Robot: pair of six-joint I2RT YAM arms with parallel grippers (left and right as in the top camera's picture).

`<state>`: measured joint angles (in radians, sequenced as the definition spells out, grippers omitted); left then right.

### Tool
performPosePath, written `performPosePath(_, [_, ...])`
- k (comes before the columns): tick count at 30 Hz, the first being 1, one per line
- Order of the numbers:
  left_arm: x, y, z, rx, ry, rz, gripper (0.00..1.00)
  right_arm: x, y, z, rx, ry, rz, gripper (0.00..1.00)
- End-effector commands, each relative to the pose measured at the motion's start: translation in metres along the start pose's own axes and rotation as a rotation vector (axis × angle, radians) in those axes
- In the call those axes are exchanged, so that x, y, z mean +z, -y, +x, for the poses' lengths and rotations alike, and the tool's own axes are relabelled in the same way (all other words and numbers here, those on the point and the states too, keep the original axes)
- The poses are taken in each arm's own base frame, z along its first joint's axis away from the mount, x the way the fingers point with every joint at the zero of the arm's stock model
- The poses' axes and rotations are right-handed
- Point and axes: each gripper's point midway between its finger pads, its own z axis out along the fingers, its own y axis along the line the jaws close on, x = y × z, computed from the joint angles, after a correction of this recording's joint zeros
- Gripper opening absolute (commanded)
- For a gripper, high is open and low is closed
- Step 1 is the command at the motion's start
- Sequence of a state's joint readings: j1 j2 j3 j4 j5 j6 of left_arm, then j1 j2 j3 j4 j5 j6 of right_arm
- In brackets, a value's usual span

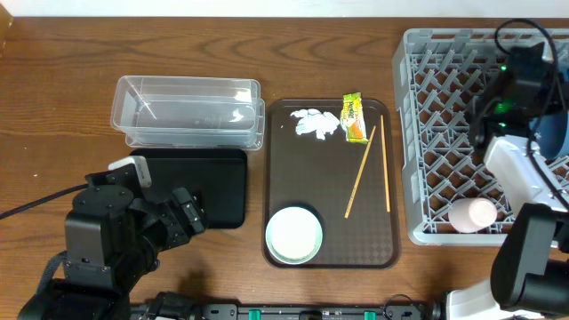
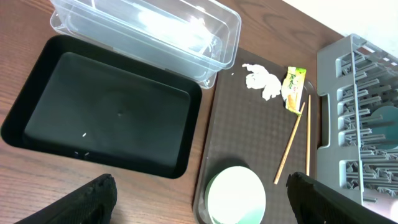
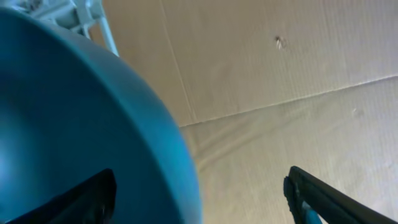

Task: Sort waste into correct bins and load items into the dishwasher rack
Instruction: 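Lift the blue bowl and set it upright in the dish rack, then grasp the wooden chopsticks on the brown tray with the right gripper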

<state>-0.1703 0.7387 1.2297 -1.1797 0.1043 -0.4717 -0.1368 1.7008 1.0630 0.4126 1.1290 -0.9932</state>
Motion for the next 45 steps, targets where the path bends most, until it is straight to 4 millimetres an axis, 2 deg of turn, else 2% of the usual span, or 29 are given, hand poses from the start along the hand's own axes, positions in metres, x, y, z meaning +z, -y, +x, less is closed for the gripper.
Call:
performPosePath(1, [-0.003, -0.001, -0.004, -0.004, 0.018, -0.006, 0.89, -0.013, 0.003, -0.004, 0.052, -0.006, 0.017, 0.86])
performPosePath(6, [-0.003, -0.001, -0.004, -0.004, 0.018, -0.006, 0.89, -0.04, 0.011, -0.023, 0.106, 0.07, 0.001, 0.88])
performPosePath(10, [-0.003, -0.001, -0.004, -0.004, 0.018, -0.006, 0.89, -0.076, 0.02, -0.043, 0.172, 0.157, -0.03, 0.93])
performPosePath(13, [-0.003, -0.001, -0.004, -0.004, 0.018, -0.006, 0.9, -0.105, 0.019, -0.053, 0.216, 0.216, -0.075, 0.98])
performPosePath(16, [-0.003, -0.001, -0.004, -0.004, 0.018, -0.006, 0.89, -0.135, 0.01, -0.057, 0.287, 0.261, -0.152, 0.98])
performPosePath(18, [-0.003, -0.001, -0.004, -0.003, 0.018, -0.006, 0.89, -0.155, -0.004, -0.059, 0.318, 0.296, -0.243, 0.99])
performPosePath(20, [-0.003, -0.001, -0.004, -0.004, 0.018, -0.006, 0.9, -0.181, -0.033, -0.058, 0.316, 0.34, -0.421, 0.99])
performPosePath(22, [-0.003, -0.001, -0.004, -0.004, 0.018, -0.006, 0.9, -0.214, -0.073, -0.051, 0.304, 0.357, -0.689, 0.99])
performPosePath(23, [-0.004, -0.001, -0.004, -0.004, 0.018, -0.006, 0.89, -0.238, -0.1, -0.043, 0.308, 0.333, -0.896, 0.99])
performPosePath(25, [-0.003, -0.001, -0.004, -0.004, 0.018, -0.006, 0.89, -0.273, -0.128, -0.03, 0.337, 0.247, -1.176, 0.95])
performPosePath(28, [-0.003, -0.001, -0.004, -0.004, 0.018, -0.006, 0.9, -0.321, -0.147, -0.011, 0.377, 0.081, -1.513, 0.79])
performPosePath(30, [-0.003, -0.001, -0.004, -0.004, 0.018, -0.006, 0.89, -0.349, -0.151, 0.002, 0.355, -0.009, -1.672, 0.69])
performPosePath(31, [-0.003, -0.001, -0.004, -0.004, 0.018, -0.006, 0.89, -0.358, -0.151, 0.009, 0.342, -0.051, -1.718, 0.67])
performPosePath(35, [-0.003, -0.001, -0.004, -0.004, 0.018, -0.006, 0.9, -0.37, -0.159, 0.038, 0.321, -0.236, -1.71, 0.62])
performPosePath(36, [-0.003, -0.001, -0.004, -0.004, 0.018, -0.006, 0.9, -0.37, -0.162, 0.043, 0.317, -0.258, -1.691, 0.57])
performPosePath(38, [-0.003, -0.001, -0.004, -0.004, 0.018, -0.006, 0.9, -0.367, -0.171, 0.051, 0.315, -0.291, -1.633, 0.4])
performPosePath(40, [-0.003, -0.001, -0.004, -0.004, 0.018, -0.006, 0.89, -0.359, -0.182, 0.06, 0.329, -0.33, -1.547, 0.4])
performPosePath(41, [-0.003, -0.001, -0.004, -0.004, 0.018, -0.006, 0.9, -0.355, -0.189, 0.065, 0.334, -0.353, -1.505, 0.44])
performPosePath(45, [-0.003, -0.001, -0.004, -0.004, 0.018, -0.006, 0.9, -0.349, -0.215, 0.082, 0.32, -0.451, -1.426, 0.44])
